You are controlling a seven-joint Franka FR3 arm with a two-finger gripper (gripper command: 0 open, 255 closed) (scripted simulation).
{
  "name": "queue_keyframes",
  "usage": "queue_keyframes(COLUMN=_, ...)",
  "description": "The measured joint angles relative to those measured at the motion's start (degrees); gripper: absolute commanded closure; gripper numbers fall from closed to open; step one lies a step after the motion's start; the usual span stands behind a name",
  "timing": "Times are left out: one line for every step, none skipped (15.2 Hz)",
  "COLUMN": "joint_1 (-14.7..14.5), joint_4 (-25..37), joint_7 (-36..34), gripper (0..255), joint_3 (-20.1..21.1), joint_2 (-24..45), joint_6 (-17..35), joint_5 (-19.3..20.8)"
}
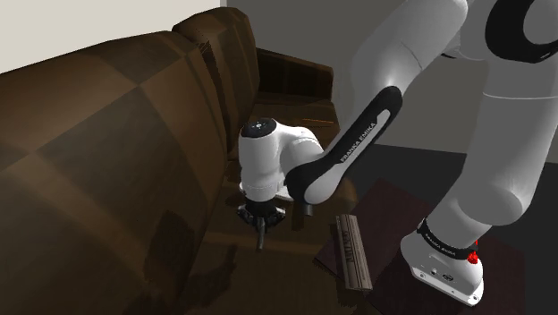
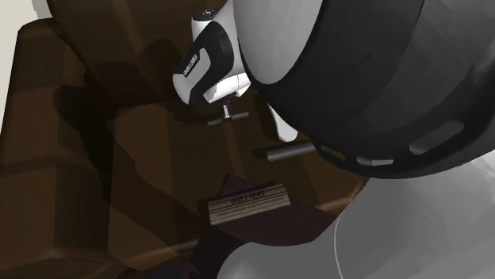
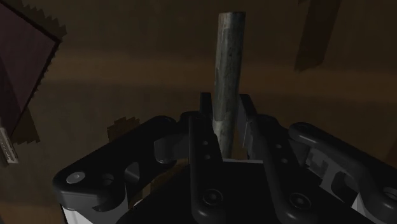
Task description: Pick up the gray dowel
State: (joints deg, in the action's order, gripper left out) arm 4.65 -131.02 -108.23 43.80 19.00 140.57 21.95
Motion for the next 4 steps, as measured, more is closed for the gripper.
queue_keyframes(joint_1=0.5, joint_4=-0.16, joint_7=0.59, gripper=255, joint_3=0.62, joint_2=-0.83, joint_6=-0.44, joint_5=-0.9)
queue_keyframes(joint_1=0.95, joint_4=-0.11, joint_7=1.22, gripper=255, joint_3=1.18, joint_2=-1.56, joint_6=-1.01, joint_5=-1.77)
queue_keyframes(joint_1=1.36, joint_4=-0.19, joint_7=1.74, gripper=255, joint_3=1.71, joint_2=-2.3, joint_6=-1.44, joint_5=-2.6)
queue_keyframes(joint_1=1.62, joint_4=-0.12, joint_7=2.14, gripper=255, joint_3=2.04, joint_2=-2.75, joint_6=-1.82, joint_5=-3.16)
